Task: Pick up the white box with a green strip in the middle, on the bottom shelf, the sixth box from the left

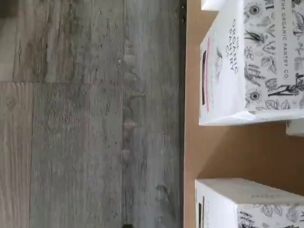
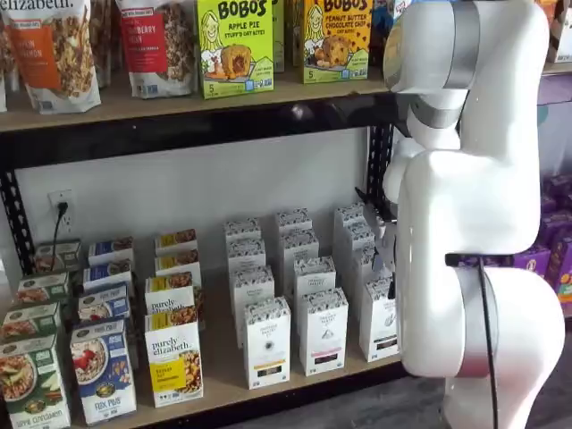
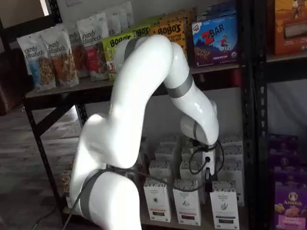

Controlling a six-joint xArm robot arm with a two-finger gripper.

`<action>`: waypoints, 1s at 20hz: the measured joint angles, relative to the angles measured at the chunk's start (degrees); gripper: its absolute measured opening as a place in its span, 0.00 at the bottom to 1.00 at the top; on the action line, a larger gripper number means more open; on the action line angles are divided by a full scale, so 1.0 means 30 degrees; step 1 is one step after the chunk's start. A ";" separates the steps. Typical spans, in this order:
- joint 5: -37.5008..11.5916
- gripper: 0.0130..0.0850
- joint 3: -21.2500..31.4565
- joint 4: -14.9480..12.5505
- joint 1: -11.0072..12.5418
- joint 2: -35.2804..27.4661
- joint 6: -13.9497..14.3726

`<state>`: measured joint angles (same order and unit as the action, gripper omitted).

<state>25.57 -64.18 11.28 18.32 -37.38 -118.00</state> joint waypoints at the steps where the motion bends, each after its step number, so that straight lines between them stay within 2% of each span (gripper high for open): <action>1: 0.0333 1.00 -0.0129 -0.0515 0.0000 -0.0034 0.0496; 2: 0.0811 1.00 -0.0310 -0.1377 -0.0018 -0.0113 0.1276; 3: 0.0980 1.00 -0.0355 -0.1657 -0.0061 -0.0168 0.1550; 10: 0.0685 1.00 -0.0464 -0.0910 -0.0302 -0.0499 0.1117; 20: 0.0683 1.00 -0.2172 -0.1257 -0.0274 -0.1989 0.1411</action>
<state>27.62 -70.69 7.51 17.50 -43.35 -113.77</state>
